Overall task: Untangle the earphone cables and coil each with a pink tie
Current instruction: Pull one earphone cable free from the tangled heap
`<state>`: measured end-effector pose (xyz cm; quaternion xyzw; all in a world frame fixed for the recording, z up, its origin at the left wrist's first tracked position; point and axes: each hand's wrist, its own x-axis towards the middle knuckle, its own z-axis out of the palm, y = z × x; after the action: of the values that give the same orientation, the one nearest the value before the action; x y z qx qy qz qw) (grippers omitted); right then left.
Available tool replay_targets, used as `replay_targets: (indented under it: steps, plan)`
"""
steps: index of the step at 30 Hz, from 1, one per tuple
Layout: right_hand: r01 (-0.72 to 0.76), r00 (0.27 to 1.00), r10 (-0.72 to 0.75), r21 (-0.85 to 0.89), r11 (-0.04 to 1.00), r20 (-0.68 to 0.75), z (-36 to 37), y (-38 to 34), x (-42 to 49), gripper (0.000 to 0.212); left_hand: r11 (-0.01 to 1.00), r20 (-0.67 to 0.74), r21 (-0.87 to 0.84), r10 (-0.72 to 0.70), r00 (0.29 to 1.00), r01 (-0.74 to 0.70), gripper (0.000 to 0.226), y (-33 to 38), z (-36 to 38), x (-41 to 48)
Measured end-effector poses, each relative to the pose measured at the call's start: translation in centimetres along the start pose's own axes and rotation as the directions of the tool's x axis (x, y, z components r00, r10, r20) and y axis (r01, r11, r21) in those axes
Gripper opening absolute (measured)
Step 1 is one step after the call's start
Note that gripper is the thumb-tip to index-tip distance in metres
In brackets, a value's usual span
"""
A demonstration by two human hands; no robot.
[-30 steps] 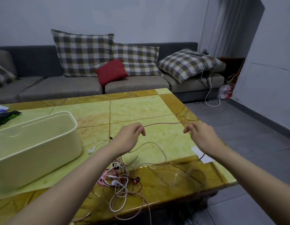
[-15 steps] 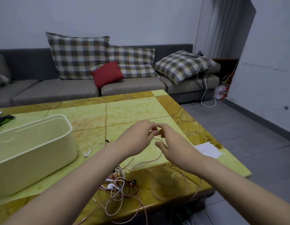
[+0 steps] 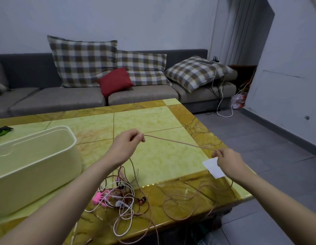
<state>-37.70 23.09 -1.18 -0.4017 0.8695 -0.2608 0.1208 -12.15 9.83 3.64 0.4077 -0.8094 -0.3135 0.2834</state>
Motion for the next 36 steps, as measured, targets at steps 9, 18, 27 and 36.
replay_targets:
  steps: [9,18,27,36]
  plan:
    - [0.459,0.882,-0.464,0.07,0.886,0.085,1.0,-7.8,-4.9,0.065,0.866,0.206,0.426,0.19,0.96,-0.263,0.022,4.1,2.8,-0.8]
    - [0.4,0.916,-0.399,0.003,0.916,-0.047,0.6,-7.2,-3.8,0.031,0.964,0.244,0.205,0.119,0.962,-0.171,0.023,4.1,2.3,-0.4]
    - [0.017,0.999,-0.02,-0.119,0.993,-0.029,-1.4,-0.3,-0.3,0.032,0.987,0.123,0.162,-0.034,0.992,0.014,0.025,0.4,0.4,0.1]
    - [0.506,0.862,-0.507,0.067,0.86,0.006,0.5,-7.9,-4.9,0.051,0.94,0.231,0.191,0.237,0.944,-0.283,0.019,5.7,3.0,-0.3]
